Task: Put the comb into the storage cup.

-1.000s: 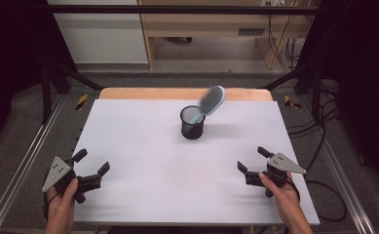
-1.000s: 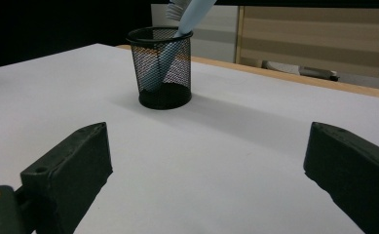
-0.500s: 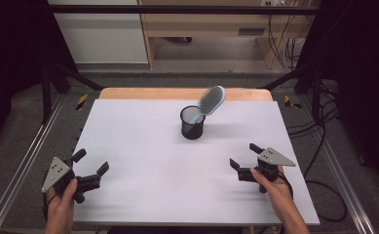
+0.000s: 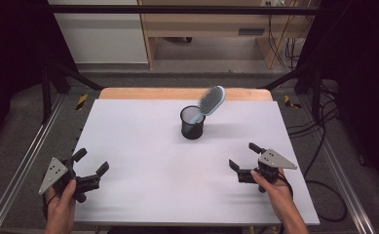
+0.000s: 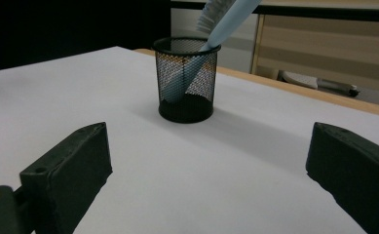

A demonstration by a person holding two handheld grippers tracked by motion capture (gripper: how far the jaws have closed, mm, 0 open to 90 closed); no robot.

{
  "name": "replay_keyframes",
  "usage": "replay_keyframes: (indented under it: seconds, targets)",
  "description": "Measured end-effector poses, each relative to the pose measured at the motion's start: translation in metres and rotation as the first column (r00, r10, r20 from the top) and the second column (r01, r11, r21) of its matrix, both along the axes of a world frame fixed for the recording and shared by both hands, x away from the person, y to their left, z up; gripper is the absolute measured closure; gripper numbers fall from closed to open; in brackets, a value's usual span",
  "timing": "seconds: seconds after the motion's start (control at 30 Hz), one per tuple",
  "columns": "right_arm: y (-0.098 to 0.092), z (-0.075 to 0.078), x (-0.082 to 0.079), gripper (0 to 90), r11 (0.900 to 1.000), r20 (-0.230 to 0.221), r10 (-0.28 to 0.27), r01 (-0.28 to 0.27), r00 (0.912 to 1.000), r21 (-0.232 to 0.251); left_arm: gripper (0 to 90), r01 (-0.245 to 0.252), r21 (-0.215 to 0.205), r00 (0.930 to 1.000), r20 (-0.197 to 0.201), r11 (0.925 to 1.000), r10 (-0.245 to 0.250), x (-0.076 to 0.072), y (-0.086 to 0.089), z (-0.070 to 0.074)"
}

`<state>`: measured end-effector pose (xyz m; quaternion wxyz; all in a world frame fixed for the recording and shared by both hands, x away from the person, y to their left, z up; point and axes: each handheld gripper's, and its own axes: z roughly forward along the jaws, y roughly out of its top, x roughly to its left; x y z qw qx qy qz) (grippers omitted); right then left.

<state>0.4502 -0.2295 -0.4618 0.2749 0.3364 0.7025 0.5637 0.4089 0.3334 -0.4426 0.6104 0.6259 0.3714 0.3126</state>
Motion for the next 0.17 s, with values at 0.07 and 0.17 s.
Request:
replay_keyframes:
  seconds: [0.07,0.17]
  targets:
    - [-0.0009,-0.0029,-0.0011,2.9,1.0,-0.014,0.005,-0.005,0.9999,-0.014,1.3,0.006,-0.003,1.0,0.001,1.0,-0.006,-0.0001,-0.0004,0.0002]
    - [-0.002,-0.0043,-0.0027,2.9,1.0,-0.02,0.005,-0.005,0.9998,-0.016,1.3,0.011,-0.005,0.9999,0.003,0.9999,-0.011,-0.0004,-0.0012,0.0003]
